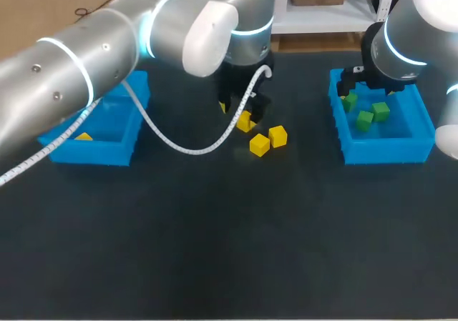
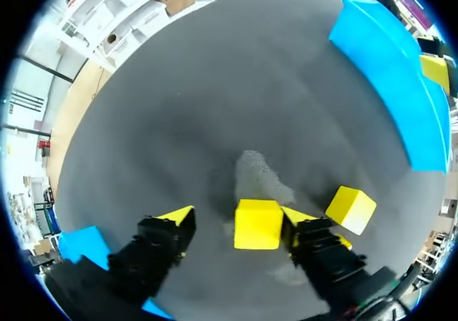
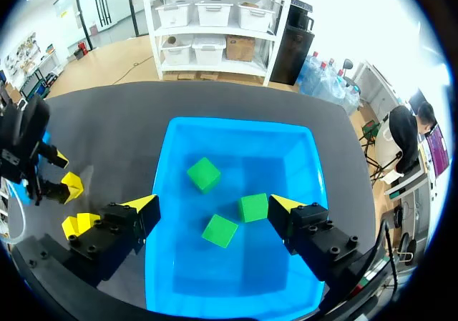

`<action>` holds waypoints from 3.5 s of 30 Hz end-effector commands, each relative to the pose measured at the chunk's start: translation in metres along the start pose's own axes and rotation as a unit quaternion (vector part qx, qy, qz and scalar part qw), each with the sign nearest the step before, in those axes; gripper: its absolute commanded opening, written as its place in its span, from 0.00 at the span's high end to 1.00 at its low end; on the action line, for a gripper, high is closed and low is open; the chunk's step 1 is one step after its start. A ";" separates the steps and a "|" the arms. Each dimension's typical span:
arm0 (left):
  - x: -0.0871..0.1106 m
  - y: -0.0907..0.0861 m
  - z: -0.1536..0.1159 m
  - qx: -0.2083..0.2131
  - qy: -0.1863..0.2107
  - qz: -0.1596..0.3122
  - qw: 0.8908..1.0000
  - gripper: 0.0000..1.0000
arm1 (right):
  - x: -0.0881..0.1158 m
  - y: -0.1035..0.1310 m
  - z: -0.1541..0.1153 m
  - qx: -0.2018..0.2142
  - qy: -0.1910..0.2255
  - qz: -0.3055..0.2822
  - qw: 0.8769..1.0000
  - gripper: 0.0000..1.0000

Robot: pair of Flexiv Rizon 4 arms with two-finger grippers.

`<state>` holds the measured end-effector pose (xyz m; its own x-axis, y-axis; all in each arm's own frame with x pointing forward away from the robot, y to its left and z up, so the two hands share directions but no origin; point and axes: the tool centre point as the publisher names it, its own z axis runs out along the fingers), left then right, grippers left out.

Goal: Put the green cubes in the right bin and the yellow cubes in the left bin.

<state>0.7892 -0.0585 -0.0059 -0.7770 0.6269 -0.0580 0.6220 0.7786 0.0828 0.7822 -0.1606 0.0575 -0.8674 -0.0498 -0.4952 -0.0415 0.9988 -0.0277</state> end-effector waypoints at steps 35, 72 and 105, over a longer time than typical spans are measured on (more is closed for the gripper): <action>0.159 0.161 -0.114 -0.095 -0.095 -0.234 0.963 1.00 | 0.002 0.000 0.000 0.002 -0.003 0.001 1.000 0.00; 0.087 0.010 -0.135 0.005 -0.086 0.014 0.996 0.00 | 0.002 0.000 0.000 0.002 -0.003 0.001 1.000 0.00; 0.042 -0.074 -0.034 0.012 0.054 0.051 0.997 0.00 | 0.002 0.000 0.000 0.002 -0.003 0.001 1.000 0.00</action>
<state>0.7024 -0.0840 0.0230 -0.7130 0.7009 -0.0203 0.6987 0.7126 0.0636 0.7821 -0.1606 0.0575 -0.8674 -0.0498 -0.4952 -0.0416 0.9988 -0.0277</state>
